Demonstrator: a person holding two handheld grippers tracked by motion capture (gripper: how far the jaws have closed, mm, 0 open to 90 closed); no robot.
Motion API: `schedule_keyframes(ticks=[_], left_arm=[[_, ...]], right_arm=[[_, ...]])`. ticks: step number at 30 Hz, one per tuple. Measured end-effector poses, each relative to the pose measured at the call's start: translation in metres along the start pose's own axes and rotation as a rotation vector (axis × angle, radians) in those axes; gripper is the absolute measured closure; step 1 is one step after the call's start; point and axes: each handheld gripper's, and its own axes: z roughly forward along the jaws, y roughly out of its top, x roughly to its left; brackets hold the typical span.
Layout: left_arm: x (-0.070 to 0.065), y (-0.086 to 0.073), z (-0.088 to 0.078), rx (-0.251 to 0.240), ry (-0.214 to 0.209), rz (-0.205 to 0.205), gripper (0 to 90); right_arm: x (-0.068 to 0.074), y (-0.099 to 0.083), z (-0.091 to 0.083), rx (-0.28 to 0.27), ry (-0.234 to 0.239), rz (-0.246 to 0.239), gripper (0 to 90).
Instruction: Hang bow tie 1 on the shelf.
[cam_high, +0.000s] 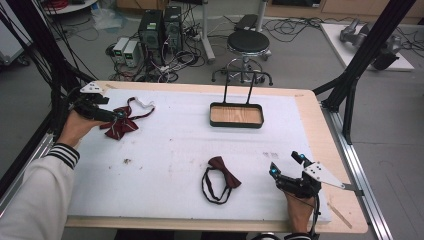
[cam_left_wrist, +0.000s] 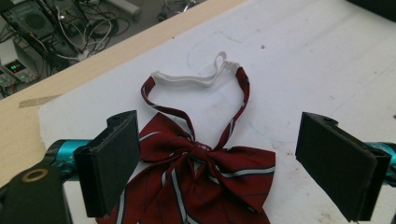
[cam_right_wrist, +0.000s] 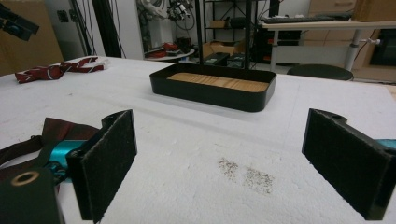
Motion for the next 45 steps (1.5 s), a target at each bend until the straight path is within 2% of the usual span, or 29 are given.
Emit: schedule_keyframes(ticks=[3,7,12,14,22,24,27,30,36,45], left_arm=[[0.005,0.001,0.005,0.014,-0.002,0.000,14.3],[0.010,0.002,0.013,0.076,-0.018,0.007,14.3],[0.013,0.005,0.020,0.124,-0.032,0.028,14.6],[0.014,0.005,0.023,0.115,-0.044,0.032,14.6],[0.020,-0.001,0.031,0.153,-0.058,0.037,15.8],[0.021,0.000,0.033,0.186,-0.057,0.052,16.7],[0.019,0.007,0.033,0.174,-0.063,0.058,16.7],[0.017,0.011,0.037,0.204,-0.065,0.086,17.0],[0.016,0.015,0.044,0.237,-0.070,0.103,17.5],[0.020,0.010,0.055,0.314,-0.084,0.106,19.3]], right_arm=[[0.000,0.000,0.000,0.003,-0.002,-0.002,9.3],[0.001,0.000,0.000,0.008,-0.005,0.003,9.3],[0.000,0.000,0.000,0.006,-0.006,0.001,9.3],[0.000,0.000,0.000,0.006,-0.007,0.003,9.3],[0.000,0.000,0.001,0.012,-0.007,0.002,9.3],[0.001,0.000,0.001,0.013,-0.008,0.003,9.3],[0.001,0.000,0.001,0.014,-0.010,0.002,9.3],[0.000,0.000,0.001,0.014,-0.013,0.007,9.3],[0.001,0.000,0.001,0.015,-0.013,0.011,9.3],[0.000,0.000,0.001,0.011,-0.016,0.007,9.3]])
